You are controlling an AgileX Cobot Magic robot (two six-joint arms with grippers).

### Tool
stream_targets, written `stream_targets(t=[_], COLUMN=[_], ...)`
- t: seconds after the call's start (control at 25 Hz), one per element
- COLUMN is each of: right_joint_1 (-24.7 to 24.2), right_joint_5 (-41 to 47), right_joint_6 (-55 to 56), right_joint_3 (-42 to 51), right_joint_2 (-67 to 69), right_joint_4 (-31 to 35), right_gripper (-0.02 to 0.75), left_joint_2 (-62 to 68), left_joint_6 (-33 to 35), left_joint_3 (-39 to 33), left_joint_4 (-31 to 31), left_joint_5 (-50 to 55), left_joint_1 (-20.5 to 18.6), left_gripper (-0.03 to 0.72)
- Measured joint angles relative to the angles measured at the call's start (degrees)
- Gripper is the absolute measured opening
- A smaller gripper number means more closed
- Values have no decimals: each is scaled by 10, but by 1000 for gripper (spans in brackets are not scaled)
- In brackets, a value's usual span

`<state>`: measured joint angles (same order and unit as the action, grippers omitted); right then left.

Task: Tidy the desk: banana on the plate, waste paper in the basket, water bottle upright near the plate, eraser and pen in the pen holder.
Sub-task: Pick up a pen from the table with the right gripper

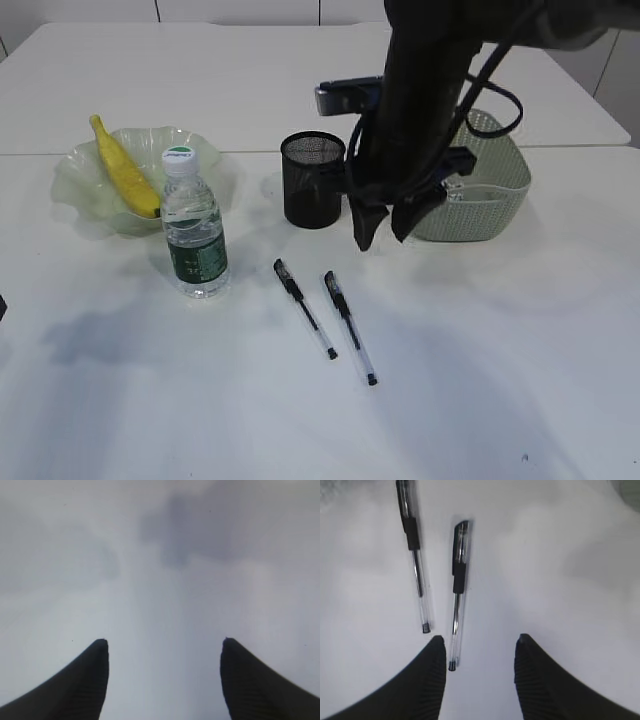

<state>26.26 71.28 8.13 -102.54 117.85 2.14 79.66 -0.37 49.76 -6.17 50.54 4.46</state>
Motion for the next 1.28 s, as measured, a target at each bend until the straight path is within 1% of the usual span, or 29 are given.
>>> stream_targets(t=[0.08, 0.2, 0.28, 0.4, 0.64, 1.08, 1.28], right_joint_1=[0, 0, 0, 1, 6, 9, 10], right_joint_5=[-3, -10, -34, -71, -116, -138, -137], right_joint_6=[-3, -4, -4, 1, 9, 11, 14], right_joint_3=[25, 62, 82, 96, 97, 95, 75], right_joint_2=[0, 0, 0, 0, 1, 53, 77], right_joint_4=[8, 38, 55, 58, 49, 47, 47], right_gripper=[336, 336, 336, 336, 336, 336, 335], left_joint_2=[0, 0, 0, 0, 0, 0, 0], left_joint_6=[0, 0, 0, 0, 0, 0, 0], left_joint_3=[0, 0, 0, 0, 0, 0, 0], left_joint_4=[0, -1, -2, -11, -16, -21, -22], left_joint_5=[1, 1, 1, 1, 2, 2, -1], left_joint_1=[0, 0, 0, 0, 0, 0, 0], left_gripper=[489, 482, 480, 479, 474, 470, 469])
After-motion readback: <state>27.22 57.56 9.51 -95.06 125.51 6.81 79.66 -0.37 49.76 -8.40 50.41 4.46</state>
